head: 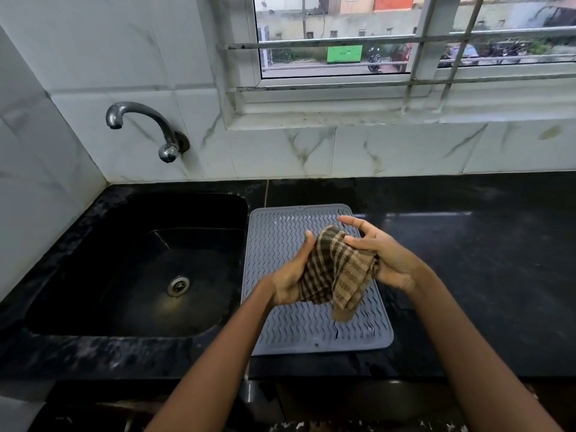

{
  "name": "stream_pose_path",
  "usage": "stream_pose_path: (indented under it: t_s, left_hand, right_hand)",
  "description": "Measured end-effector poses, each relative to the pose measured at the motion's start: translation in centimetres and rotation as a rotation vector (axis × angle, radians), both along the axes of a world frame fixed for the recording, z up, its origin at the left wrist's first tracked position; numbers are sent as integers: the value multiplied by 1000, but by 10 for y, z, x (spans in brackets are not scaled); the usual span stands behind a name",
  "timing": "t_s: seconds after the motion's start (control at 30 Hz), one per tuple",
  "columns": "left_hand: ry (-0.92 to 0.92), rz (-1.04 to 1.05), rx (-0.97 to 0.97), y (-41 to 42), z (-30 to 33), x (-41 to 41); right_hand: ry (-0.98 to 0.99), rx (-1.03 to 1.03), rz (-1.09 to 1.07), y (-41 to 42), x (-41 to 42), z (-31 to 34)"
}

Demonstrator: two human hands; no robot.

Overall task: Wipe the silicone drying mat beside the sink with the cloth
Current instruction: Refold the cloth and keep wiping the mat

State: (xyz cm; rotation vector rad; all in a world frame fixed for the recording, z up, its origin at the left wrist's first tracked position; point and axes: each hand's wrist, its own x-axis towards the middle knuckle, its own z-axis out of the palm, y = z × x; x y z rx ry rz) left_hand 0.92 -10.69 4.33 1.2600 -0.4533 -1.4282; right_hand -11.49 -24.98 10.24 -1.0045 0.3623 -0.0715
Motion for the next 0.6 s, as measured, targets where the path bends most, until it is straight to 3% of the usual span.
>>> stream_pose_path:
  t_s: [0.1,0.2,0.27,0.33,0.43,0.5,0.6]
  left_hand:
    - [-43,-66,-3,-3,-1,3]
    - [-147,-97,100,-10,1,10]
    - [-150,-110,152,-14,0,14]
    - [-140,-103,157,-18,0,17]
    - [-151,-146,137,-26,4,21]
    - [-186,-193,185,-30,9,30]
    - [-434,-254,308,-39,17,45]
  right_hand:
    - [130,-200,-55,-8,3,-5]
    - [358,-799,-294,-14,6,-20]
    - [349,-1082,-530,-15,4,-29]
    - [203,-983,-373,-12,3,-34]
    - [176,-552,70,3,5,-44]
    - [161,-367,54,9,11,-56]
    - [141,-367,-56,9,25,-65]
